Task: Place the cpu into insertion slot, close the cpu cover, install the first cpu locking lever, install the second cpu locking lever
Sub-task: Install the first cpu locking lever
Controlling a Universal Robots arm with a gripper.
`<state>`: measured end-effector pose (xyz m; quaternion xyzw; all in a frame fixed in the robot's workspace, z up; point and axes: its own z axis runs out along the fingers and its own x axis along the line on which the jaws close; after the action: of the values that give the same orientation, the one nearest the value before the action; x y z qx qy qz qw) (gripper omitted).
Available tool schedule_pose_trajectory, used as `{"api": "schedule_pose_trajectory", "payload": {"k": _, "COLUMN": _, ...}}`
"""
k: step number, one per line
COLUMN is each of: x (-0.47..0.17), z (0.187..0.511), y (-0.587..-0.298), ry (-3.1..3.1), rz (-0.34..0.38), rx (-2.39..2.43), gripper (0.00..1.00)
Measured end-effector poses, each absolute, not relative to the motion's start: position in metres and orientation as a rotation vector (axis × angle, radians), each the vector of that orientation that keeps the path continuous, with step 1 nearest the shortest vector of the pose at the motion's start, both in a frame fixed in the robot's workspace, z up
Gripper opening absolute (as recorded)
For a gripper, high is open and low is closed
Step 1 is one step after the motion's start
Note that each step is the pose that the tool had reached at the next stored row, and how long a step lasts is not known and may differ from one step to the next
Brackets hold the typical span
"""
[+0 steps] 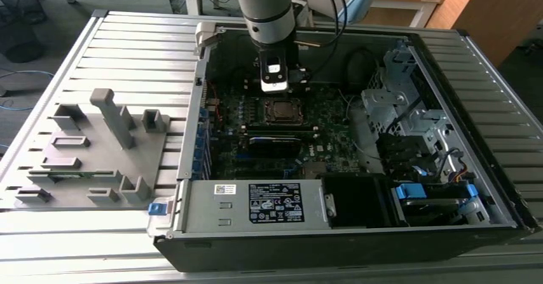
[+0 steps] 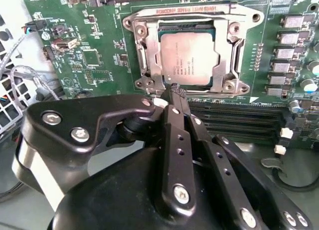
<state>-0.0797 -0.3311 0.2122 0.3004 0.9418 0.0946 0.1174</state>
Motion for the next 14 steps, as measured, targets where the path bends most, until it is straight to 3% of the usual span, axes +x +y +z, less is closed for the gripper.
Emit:
{"api": "schedule_pose_trajectory", "payload": {"k": 6, "x": -0.0796, "z": 0.2121, "y": -0.3311, "ry": 2.782, "rz": 0.147, "rx": 0.846, "gripper": 0.1}}
{"api": "schedule_pose_trajectory", "payload": {"k": 14, "x": -0.0795, "z": 0.2101, "y": -0.3312, "ry": 2.832, "rz": 0.161, "rx": 0.689, "gripper": 0.1}}
